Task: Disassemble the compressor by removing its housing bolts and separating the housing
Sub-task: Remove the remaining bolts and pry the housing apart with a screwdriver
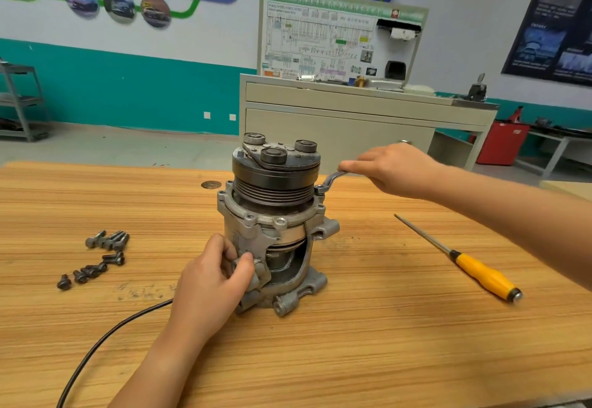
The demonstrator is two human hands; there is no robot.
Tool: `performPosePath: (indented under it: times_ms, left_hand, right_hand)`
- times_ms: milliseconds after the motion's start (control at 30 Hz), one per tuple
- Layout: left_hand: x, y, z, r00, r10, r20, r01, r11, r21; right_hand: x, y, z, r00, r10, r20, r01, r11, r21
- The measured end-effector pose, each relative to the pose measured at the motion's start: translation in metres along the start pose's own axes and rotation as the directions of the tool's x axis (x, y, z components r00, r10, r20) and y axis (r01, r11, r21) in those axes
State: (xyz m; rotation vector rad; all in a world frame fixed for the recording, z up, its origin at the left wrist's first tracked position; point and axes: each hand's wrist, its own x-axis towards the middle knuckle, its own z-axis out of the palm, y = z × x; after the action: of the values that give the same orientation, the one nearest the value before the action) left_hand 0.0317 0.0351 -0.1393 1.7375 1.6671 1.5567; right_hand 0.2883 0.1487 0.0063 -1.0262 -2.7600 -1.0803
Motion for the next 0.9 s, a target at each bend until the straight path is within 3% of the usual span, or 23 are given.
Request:
performPosePath:
  times_ms: [100, 133, 200, 233, 267, 300, 367, 400, 433, 500, 567, 800, 900]
  left_hand:
    - [-0.001, 0.000, -0.001, 1.000, 0.000, 0.016, 0.001, 0.999, -0.042]
    - [0.000, 0.000, -0.002, 1.000, -0.002, 0.026, 0.004, 0.999, -0.054]
    - [0.000, 0.000, -0.003, 0.999, -0.011, 0.041, 0.013, 0.998, -0.062]
    - [0.000, 0.000, -0.003, 0.999, -0.012, 0.044, 0.015, 0.998, -0.053]
    - [-0.001, 0.000, -0.003, 0.999, -0.018, 0.041, 0.020, 0.999, -0.035]
    - [-0.002, 0.001, -0.001, 0.999, -0.023, 0.028, 0.023, 1.000, -0.004]
    - [-0.007, 0.005, 0.002, 0.999, -0.018, -0.047, 0.023, 0.993, 0.114]
    - [-0.010, 0.007, 0.004, 0.996, -0.009, -0.092, 0.025, 0.984, 0.175]
    - [-0.013, 0.010, 0.005, 0.993, -0.011, -0.122, 0.037, 0.976, 0.214]
    - [-0.019, 0.014, 0.008, 0.992, -0.053, -0.116, 0.075, 0.980, 0.187]
    - [-0.026, 0.017, 0.011, 0.993, -0.098, -0.060, 0.105, 0.986, 0.127]
    - [-0.031, 0.020, 0.013, 0.989, -0.134, 0.062, 0.118, 0.969, 0.218]
    - [-0.030, 0.023, 0.013, 0.986, -0.157, 0.058, 0.148, 0.980, 0.137]
  right_hand:
    - [0.020, -0.019, 0.036, 0.897, 0.088, -0.432, -0.005, 0.982, 0.191]
    - [0.028, -0.027, 0.047, 0.850, 0.152, -0.505, -0.032, 0.971, 0.238]
    - [0.039, -0.043, 0.068, 0.792, 0.358, -0.495, -0.137, 0.894, 0.427]
    - [0.043, -0.050, 0.074, 0.750, 0.515, -0.415, -0.211, 0.781, 0.588]
    - [0.048, -0.056, 0.076, 0.691, 0.670, -0.271, -0.276, 0.592, 0.757]
    - [0.053, -0.061, 0.074, 0.625, 0.776, -0.090, -0.294, 0.340, 0.893]
    - [0.062, -0.067, 0.069, 0.565, 0.787, 0.247, -0.214, -0.149, 0.965]
    - [0.063, -0.068, 0.067, 0.604, 0.714, 0.353, -0.193, -0.298, 0.935]
    - [0.062, -0.068, 0.065, 0.675, 0.615, 0.408, -0.195, -0.384, 0.902]
    - [0.058, -0.070, 0.063, 0.797, 0.431, 0.424, -0.207, -0.465, 0.861]
    - [0.054, -0.071, 0.064, 0.849, 0.328, 0.414, -0.205, -0.516, 0.831]
    - [0.061, -0.070, 0.056, 0.862, 0.284, 0.419, -0.221, -0.533, 0.816]
    - [0.063, -0.068, 0.051, 0.859, 0.319, 0.400, -0.210, -0.493, 0.844]
